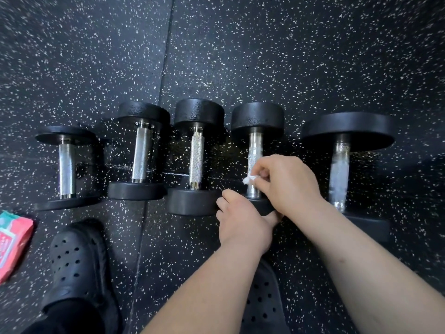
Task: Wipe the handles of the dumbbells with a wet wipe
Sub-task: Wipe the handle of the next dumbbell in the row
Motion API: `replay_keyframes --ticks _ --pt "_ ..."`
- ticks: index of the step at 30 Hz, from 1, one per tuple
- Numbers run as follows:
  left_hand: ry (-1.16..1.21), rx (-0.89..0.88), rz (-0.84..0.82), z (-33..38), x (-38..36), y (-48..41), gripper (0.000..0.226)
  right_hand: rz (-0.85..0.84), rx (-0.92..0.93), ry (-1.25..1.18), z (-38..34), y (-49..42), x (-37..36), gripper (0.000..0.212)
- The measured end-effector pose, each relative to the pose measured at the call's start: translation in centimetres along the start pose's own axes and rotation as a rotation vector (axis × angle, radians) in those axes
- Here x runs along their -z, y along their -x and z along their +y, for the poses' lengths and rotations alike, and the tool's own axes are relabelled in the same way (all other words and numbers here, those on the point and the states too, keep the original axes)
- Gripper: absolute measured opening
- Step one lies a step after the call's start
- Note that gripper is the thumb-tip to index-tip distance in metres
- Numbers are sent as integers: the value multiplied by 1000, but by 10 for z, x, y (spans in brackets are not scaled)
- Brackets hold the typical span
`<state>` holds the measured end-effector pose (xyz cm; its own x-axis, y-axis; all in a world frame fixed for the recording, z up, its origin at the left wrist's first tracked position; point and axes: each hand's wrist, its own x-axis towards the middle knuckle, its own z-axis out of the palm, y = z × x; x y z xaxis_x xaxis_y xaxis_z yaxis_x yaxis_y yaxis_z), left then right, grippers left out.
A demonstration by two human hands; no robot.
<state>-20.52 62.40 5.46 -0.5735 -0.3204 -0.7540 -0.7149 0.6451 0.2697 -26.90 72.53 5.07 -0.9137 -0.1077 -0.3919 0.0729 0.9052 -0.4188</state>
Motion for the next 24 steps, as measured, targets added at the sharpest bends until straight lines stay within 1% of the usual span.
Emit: replay_keyframes --ticks 2,5,8,11,13,15,17,18,21,24 --pt "-7 -2 5 0 -1 0 101 -14 -69 -88 10 1 2 13" --pt "-14 -2 12 -1 -1 1 109 -106 -129 -209 15 -2 7 14" --pt "-15 -10 10 -1 -1 1 104 -167 -222 -306 15 -10 10 17" --pt "-17 -8 15 -1 0 1 103 -174 -313 -354 15 -14 9 27" --pt "-19 -7 20 -1 0 0 103 -188 -366 -404 14 -17 4 30" --pt "-22 -7 19 -1 -1 1 103 -227 -398 -469 14 -21 -4 26" --pt "-28 -9 19 -1 -1 1 103 -261 -395 -519 12 -25 -10 17" --pt "-30 -10 20 -1 -1 1 103 -277 -405 -578 13 -27 -14 17" --pt "-41 -9 24 0 0 2 103 -336 -492 -803 11 -27 -11 30" --pt "-42 -5 29 -1 -1 1 103 -268 -621 -918 16 -26 -2 32"
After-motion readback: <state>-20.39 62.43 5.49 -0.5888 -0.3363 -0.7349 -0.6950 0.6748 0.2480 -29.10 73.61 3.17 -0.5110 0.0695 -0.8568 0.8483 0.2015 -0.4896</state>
